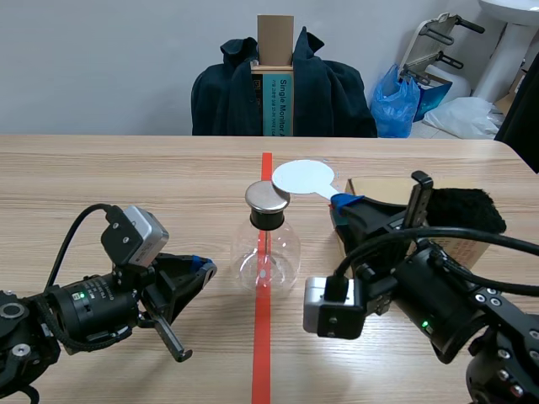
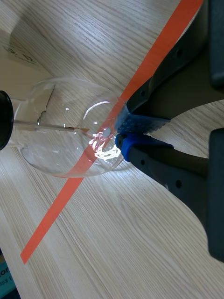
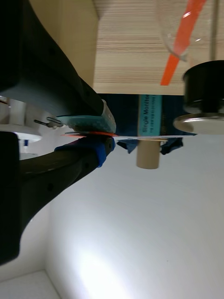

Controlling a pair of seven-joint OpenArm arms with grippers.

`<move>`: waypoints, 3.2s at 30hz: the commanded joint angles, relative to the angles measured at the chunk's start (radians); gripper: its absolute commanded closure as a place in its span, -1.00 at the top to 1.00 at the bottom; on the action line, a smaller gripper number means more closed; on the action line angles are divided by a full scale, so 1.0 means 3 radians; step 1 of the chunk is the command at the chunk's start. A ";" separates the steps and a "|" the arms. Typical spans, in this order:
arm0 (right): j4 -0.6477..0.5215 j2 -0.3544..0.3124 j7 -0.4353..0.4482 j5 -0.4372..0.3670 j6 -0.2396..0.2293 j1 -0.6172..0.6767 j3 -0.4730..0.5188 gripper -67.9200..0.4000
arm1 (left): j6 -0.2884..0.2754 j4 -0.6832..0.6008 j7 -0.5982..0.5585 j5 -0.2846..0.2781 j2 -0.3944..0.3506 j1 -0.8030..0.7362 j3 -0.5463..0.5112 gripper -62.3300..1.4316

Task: Do the electroscope experiment.
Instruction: 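Move the plate toward and away from the electroscope, then hold the plate still at the electroscope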

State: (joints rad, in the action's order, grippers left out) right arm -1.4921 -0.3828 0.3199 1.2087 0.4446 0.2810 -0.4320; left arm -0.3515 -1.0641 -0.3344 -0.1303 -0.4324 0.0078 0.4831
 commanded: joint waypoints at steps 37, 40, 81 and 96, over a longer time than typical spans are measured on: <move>-0.0042 -0.0043 0.0018 0.0001 0.0125 -0.0032 0.0024 -0.96 | -0.0003 -0.0090 -0.0045 -0.0020 0.0018 -0.0017 -0.0038 -0.90; -0.0042 -0.0043 -0.0184 0.0001 0.0125 -0.0032 0.0024 -0.96 | -0.0003 -0.0090 -0.0045 -0.0020 0.0018 -0.0017 -0.0038 -0.90; -0.0042 -0.0043 0.0304 0.0051 0.0125 -0.0041 0.0024 -0.96 | -0.0004 -0.0090 -0.0043 -0.0020 0.0126 -0.0017 -0.0041 -0.90; -0.0042 -0.0043 0.0301 0.0051 0.0125 -0.0041 0.0024 -0.96 | 0.0000 -0.0090 -0.0028 -0.0020 0.0126 -0.0017 -0.0041 -0.90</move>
State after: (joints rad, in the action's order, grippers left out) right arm -1.4921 -0.3828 0.4145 1.2274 0.4671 0.2810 -0.4320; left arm -0.3511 -1.0641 -0.3267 -0.1303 -0.3912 0.0078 0.4812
